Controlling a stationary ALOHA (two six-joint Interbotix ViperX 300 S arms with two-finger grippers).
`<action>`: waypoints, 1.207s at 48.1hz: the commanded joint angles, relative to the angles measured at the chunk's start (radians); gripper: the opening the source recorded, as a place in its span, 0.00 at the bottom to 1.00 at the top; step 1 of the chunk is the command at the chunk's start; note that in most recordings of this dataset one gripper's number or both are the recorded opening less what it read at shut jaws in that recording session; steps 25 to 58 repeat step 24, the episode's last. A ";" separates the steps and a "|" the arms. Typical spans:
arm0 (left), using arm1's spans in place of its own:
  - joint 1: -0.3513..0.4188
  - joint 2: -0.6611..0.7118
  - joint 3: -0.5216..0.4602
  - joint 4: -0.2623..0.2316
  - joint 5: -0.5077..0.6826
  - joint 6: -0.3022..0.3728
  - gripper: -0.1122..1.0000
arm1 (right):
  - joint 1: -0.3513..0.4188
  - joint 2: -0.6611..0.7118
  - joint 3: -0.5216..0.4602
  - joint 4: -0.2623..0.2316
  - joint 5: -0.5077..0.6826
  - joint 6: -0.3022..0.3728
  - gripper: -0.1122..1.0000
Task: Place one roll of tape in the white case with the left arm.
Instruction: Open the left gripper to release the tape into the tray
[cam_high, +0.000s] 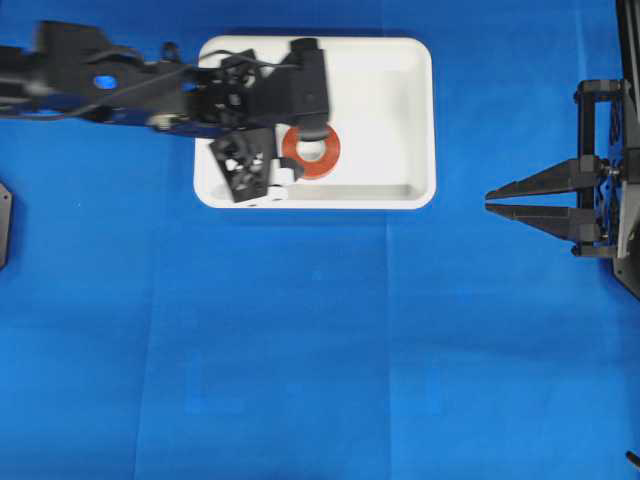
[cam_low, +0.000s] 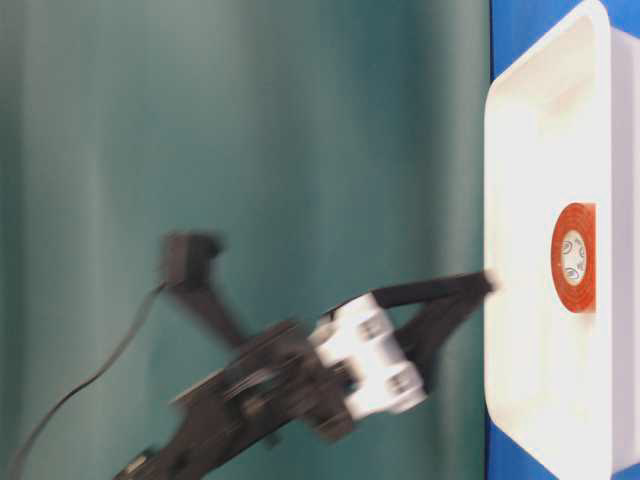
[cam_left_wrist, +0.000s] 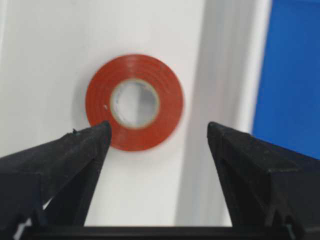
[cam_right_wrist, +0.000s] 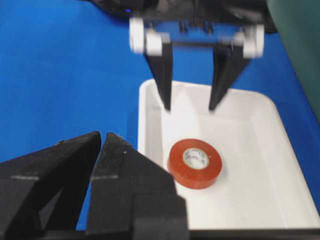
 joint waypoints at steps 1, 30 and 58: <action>-0.023 -0.107 0.014 -0.002 -0.006 -0.005 0.76 | -0.003 0.003 -0.012 0.000 -0.005 0.002 0.00; -0.140 -0.436 0.272 -0.011 -0.279 -0.071 0.76 | -0.003 -0.002 -0.015 0.000 -0.009 0.000 0.00; -0.140 -0.436 0.272 -0.011 -0.279 -0.071 0.76 | -0.003 -0.002 -0.015 0.000 -0.009 0.000 0.00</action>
